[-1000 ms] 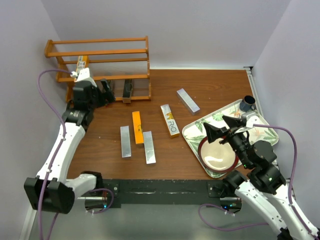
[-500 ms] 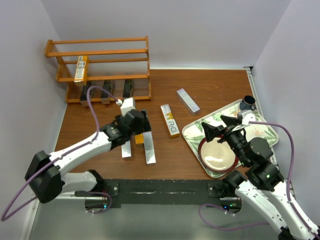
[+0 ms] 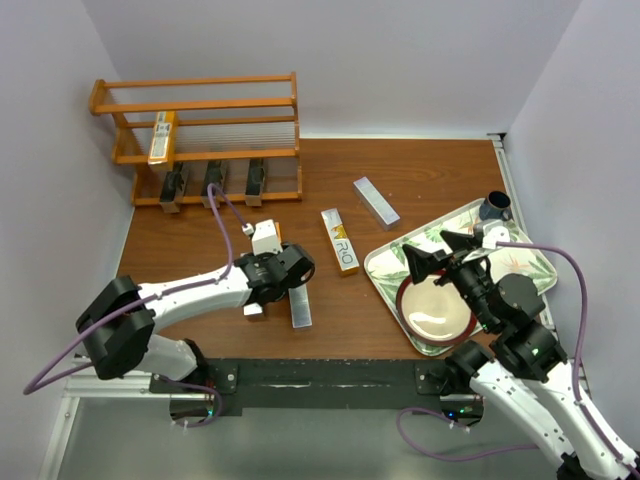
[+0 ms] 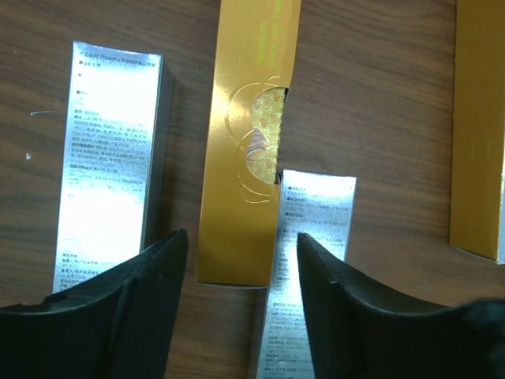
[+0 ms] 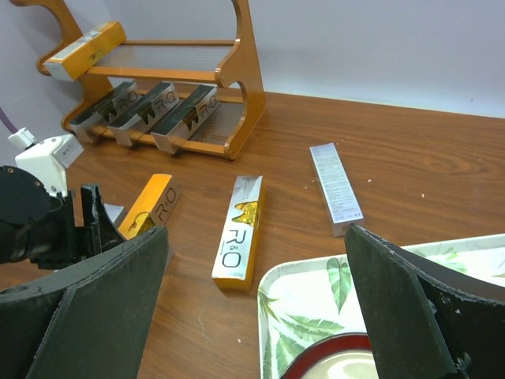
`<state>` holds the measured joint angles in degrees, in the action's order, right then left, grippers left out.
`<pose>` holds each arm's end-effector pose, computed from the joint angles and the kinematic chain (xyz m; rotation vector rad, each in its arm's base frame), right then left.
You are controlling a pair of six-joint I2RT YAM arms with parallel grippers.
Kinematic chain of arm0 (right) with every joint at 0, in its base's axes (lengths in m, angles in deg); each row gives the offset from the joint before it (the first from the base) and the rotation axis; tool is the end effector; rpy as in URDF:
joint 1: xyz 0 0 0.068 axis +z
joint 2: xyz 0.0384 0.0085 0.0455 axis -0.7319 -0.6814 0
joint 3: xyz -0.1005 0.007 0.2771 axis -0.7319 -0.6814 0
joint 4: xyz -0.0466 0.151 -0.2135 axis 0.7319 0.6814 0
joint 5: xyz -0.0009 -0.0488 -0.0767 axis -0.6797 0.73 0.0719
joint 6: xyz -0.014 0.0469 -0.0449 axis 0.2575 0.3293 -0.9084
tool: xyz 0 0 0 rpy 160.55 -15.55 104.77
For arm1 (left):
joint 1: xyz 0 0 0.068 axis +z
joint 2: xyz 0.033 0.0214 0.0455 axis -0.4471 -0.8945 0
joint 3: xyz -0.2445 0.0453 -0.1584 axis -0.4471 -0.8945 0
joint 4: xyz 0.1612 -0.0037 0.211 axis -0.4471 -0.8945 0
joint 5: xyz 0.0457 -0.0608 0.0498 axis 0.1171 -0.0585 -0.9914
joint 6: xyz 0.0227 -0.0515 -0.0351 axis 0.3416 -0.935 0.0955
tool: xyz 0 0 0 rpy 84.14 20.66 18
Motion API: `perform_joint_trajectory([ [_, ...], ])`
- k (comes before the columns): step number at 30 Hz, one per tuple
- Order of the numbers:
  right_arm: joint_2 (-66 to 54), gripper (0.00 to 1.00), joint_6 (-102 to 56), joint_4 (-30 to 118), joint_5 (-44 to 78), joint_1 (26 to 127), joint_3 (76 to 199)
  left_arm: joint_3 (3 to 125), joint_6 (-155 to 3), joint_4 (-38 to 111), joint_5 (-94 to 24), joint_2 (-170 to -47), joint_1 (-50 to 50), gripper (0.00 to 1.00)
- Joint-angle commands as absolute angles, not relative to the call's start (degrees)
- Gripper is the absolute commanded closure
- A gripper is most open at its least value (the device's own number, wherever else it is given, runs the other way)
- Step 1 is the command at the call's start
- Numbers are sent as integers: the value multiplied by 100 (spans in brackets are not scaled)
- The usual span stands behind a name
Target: Place and organize the toothpastes onto the shelf
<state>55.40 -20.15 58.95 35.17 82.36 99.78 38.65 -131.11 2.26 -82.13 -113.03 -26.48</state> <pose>0.0827 0.0465 0.3489 -0.1935 1.5422 0.4811 0.1823 -0.1874 0.2080 -0.4708 2.3018 -0.0429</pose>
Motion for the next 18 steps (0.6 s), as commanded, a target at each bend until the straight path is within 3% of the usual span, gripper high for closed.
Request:
perform_joint_trajectory([
  [1,5403,1,-2066,5810,3493,8264,10171,3699,-13387,458,-8461,-11431,-2662,42],
  [4,5386,1,-2066,5810,3485,8264,10171,3691,-13335,520,-8408,-11528,-2653,48],
  [18,5377,1,-2075,5810,3467,8264,10180,3463,-13106,695,-8110,-11591,-2363,49],
])
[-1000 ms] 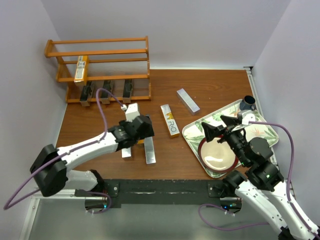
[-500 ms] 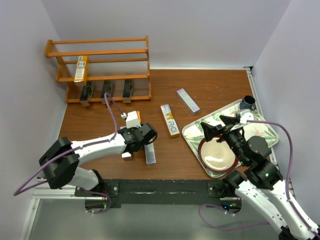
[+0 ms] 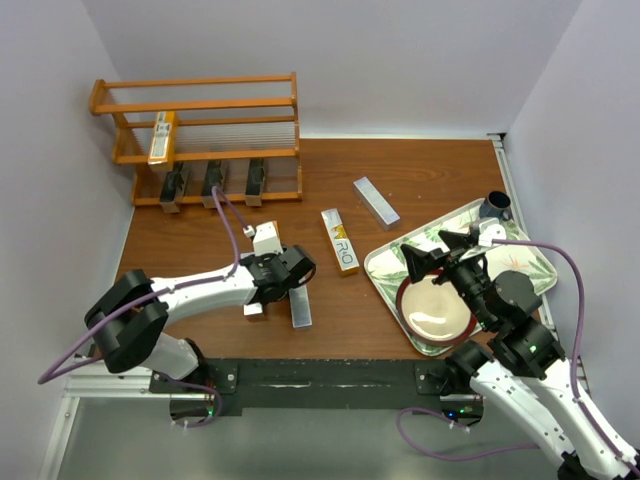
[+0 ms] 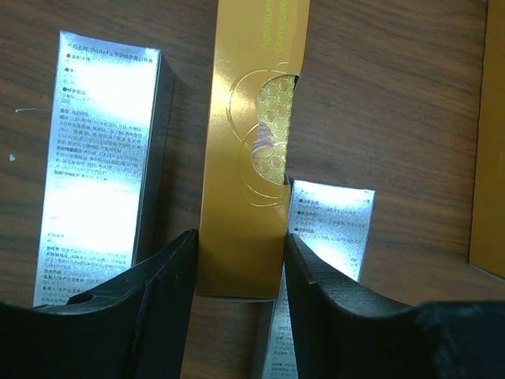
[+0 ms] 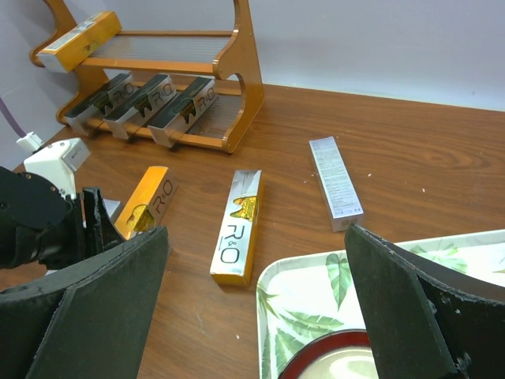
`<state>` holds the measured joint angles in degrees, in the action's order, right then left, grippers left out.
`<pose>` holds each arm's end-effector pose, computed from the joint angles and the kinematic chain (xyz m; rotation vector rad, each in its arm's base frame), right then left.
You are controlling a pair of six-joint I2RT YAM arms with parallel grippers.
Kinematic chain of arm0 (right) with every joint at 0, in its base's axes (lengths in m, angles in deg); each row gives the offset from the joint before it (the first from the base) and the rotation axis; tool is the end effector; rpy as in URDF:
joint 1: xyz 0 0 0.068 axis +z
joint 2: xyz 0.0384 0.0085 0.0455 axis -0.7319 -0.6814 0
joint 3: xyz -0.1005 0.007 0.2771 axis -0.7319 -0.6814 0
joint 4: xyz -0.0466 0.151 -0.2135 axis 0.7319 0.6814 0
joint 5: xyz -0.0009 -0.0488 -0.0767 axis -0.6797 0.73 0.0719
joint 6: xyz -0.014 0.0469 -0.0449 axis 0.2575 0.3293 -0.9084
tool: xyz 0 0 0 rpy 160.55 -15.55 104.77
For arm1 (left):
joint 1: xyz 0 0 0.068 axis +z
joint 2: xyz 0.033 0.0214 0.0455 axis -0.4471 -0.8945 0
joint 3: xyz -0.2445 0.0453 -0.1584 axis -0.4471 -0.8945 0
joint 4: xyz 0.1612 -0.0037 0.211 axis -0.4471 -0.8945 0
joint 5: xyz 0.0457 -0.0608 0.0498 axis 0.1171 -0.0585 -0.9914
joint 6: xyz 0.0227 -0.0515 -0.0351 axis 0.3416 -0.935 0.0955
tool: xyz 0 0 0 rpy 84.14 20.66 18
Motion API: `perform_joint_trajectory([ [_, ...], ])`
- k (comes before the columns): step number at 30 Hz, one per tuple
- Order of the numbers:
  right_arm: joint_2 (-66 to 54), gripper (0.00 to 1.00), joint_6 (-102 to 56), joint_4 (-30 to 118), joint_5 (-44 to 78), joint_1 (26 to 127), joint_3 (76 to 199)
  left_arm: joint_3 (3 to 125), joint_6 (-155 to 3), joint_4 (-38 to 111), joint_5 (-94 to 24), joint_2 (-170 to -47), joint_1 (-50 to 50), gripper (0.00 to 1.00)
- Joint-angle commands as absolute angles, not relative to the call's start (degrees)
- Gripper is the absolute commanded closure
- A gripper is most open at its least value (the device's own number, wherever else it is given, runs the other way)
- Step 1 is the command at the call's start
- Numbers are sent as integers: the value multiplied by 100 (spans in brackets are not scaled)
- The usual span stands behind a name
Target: Place and organize the toothpastes onto the shelf
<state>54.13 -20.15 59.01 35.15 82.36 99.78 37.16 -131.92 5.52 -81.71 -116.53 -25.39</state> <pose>0.0870 0.0495 0.3471 -0.2001 1.5643 0.4742 0.1894 -0.1889 0.1882 -0.4982 2.3159 -0.0134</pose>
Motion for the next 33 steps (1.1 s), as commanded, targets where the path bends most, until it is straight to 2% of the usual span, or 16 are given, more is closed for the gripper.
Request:
perform_joint_trajectory([
  [1,5377,1,-2066,5810,3467,8264,10180,3427,-13097,722,-8083,-11555,-2345,49],
  [7,5368,1,-2075,5810,3458,8255,10180,3216,-12878,854,-7943,-11335,-2099,48],
  [16,5333,1,-2066,5801,3414,8264,10180,3093,-12561,1259,-7652,-11326,-2055,36],
  [21,5333,1,-2066,5810,3406,8273,10180,3172,-12447,1267,-7731,-11432,-2055,36],
  [24,5333,1,-2066,5801,3405,8264,10180,3321,-12324,1145,-7872,-11563,-2064,44],
  [26,5333,1,-2066,5810,3414,8264,10180,3540,-12236,891,-7985,-11695,-2073,53],
  [33,5280,2,-2066,5792,3379,8264,10180,4331,-12183,-208,-8715,-12055,-2336,66],
])
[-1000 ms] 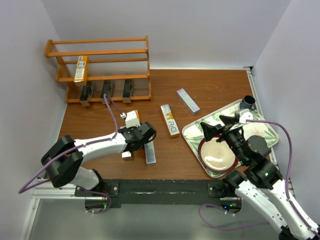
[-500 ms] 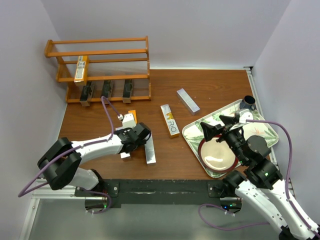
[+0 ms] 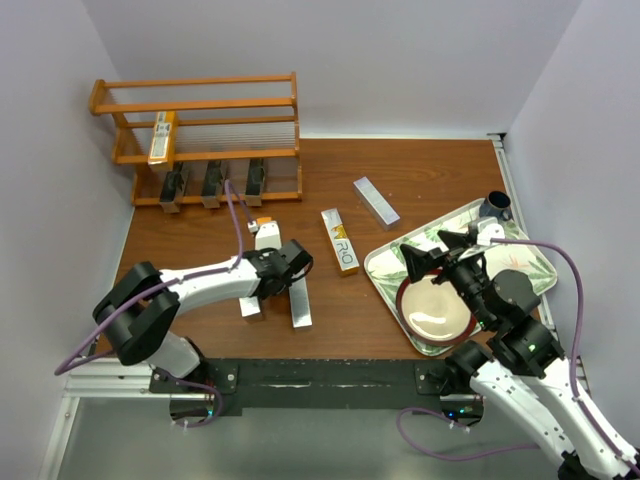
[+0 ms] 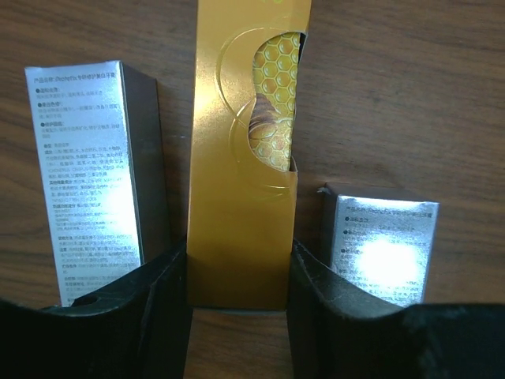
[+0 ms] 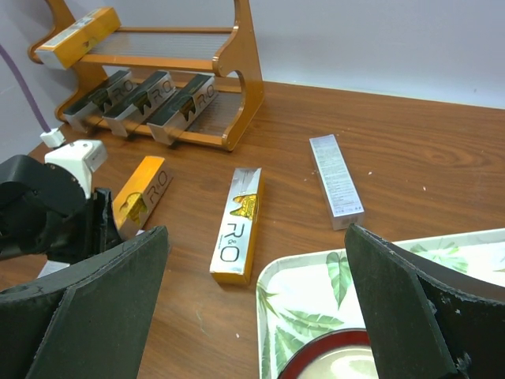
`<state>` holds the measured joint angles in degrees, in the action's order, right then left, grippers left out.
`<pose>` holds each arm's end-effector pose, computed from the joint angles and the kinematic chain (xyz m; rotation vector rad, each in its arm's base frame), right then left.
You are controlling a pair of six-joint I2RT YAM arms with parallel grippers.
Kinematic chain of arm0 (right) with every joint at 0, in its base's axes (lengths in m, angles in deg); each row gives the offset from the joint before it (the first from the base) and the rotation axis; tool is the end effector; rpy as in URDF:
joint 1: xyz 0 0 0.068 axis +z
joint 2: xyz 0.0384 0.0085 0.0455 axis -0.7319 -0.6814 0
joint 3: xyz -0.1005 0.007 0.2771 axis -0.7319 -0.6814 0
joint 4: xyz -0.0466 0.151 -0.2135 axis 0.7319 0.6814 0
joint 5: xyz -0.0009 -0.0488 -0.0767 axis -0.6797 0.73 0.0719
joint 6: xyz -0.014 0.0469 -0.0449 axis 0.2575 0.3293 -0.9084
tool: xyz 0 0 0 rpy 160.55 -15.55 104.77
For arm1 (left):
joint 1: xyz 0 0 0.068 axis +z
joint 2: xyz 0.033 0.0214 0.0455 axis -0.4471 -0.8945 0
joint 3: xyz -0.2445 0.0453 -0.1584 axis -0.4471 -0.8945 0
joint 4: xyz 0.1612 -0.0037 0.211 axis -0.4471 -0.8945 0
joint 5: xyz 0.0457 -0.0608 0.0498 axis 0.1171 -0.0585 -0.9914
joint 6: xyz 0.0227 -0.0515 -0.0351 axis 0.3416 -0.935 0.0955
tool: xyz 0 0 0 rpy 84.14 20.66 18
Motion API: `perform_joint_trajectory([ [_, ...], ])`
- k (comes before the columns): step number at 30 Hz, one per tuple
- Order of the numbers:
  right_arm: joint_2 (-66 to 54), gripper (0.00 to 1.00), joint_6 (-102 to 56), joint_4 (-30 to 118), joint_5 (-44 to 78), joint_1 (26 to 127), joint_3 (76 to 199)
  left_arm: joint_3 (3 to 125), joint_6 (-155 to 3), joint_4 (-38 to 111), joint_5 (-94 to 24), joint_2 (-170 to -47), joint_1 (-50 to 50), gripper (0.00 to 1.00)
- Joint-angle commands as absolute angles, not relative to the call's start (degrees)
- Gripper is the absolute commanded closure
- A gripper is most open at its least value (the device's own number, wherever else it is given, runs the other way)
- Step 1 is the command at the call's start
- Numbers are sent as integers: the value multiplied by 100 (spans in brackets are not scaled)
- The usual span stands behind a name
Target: Place and organize the toothpastes onto the shelf
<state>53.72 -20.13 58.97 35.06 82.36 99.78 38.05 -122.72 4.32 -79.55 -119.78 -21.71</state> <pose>0.0883 0.0506 0.3466 -0.2029 1.5704 0.4736 0.2036 -0.1815 0.1764 -0.3604 2.4048 0.1299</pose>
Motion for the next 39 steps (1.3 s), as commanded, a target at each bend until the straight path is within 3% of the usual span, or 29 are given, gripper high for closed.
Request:
perform_joint_trajectory([
  [1,5280,1,-2066,5801,3388,8255,10180,4480,-12209,-435,-8785,-12108,-2406,67],
  [16,5052,1,-2128,5810,3405,8273,10215,5843,-12351,-2396,-9840,-12179,-2960,83],
  [33,5007,1,-2163,5907,3361,8264,10285,6538,-9161,-1090,-7786,-10009,-2549,82],
  [39,5122,2,-2172,5907,3388,8264,10276,6924,-8176,-974,-8020,-9928,-1951,81],
])
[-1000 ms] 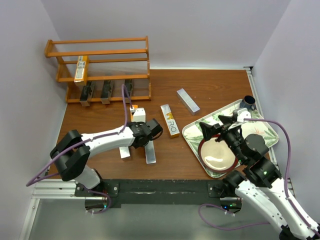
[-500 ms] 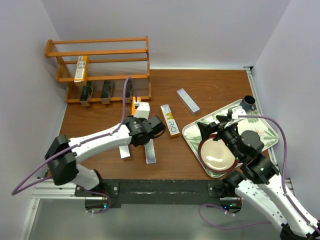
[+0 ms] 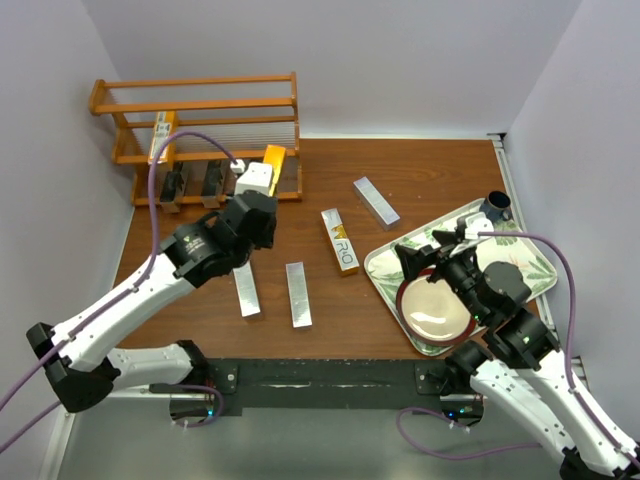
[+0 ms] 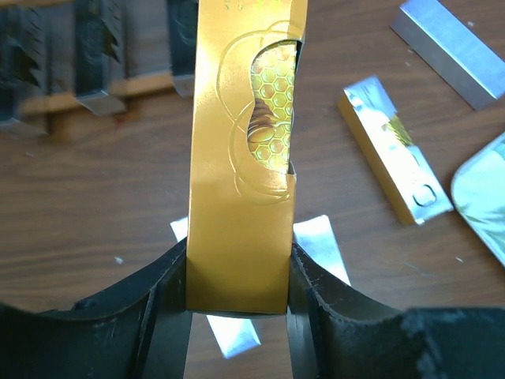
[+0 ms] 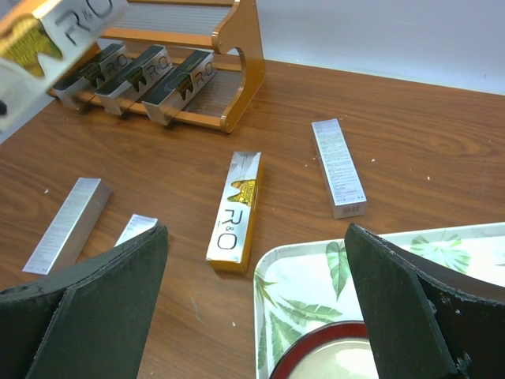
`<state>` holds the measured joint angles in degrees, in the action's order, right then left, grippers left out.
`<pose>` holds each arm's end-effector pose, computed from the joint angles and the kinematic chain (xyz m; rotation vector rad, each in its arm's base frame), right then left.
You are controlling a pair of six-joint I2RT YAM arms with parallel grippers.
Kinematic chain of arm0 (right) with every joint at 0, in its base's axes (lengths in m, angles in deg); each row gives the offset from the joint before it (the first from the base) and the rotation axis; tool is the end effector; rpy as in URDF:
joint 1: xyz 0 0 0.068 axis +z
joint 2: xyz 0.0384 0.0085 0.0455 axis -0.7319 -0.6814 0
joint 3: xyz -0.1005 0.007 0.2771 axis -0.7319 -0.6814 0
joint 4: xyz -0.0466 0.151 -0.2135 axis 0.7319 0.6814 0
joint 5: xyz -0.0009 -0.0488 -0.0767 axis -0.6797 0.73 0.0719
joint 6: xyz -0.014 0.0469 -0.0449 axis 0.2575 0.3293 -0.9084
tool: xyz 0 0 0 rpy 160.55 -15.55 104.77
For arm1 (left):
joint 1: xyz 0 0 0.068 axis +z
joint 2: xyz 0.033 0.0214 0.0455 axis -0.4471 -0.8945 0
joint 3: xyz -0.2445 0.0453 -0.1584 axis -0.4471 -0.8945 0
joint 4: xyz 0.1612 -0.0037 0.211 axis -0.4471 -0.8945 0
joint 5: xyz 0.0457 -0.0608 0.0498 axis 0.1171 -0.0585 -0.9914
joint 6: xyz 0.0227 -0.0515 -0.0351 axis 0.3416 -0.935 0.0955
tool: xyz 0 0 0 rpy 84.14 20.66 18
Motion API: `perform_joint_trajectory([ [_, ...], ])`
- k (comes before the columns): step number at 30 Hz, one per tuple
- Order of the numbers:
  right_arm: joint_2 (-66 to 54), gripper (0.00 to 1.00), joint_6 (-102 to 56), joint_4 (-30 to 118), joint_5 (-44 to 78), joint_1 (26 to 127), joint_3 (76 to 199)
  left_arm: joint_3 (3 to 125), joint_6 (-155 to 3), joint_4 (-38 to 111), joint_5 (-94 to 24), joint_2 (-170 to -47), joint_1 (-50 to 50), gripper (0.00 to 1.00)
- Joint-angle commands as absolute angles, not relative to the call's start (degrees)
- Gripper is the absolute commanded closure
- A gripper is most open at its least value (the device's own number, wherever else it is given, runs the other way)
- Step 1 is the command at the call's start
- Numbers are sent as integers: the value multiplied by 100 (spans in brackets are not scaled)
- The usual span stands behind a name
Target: Place and organize the toothpastes onto the shelf
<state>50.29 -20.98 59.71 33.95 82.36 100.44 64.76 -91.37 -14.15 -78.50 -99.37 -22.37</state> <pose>0.0980 0.0587 0.3438 -0.2466 1.6252 0.4584 0.1742 -0.1537 0.3889 0.0969 2.1367 -0.0608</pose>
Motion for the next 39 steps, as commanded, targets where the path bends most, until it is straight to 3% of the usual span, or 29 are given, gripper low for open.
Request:
perform_joint_trajectory([
  [1,5139,1,-2163,5907,3388,8273,10268,7003,-8079,-974,-8091,-9972,-1924,81],
  [12,5192,2,-2154,5889,3370,8264,10267,7575,-6928,-1176,-10411,-11343,-1678,82],
  [19,5183,1,-2163,5907,3370,8264,10267,7347,-5629,-70,-11141,-11827,-1142,82],
  [28,5131,1,-2163,5942,3388,8264,10276,6767,-3378,2608,-11440,-12398,-290,82],
  [39,5122,1,-2163,5968,3388,8264,10267,6495,-2244,4210,-11317,-12970,212,82],
])
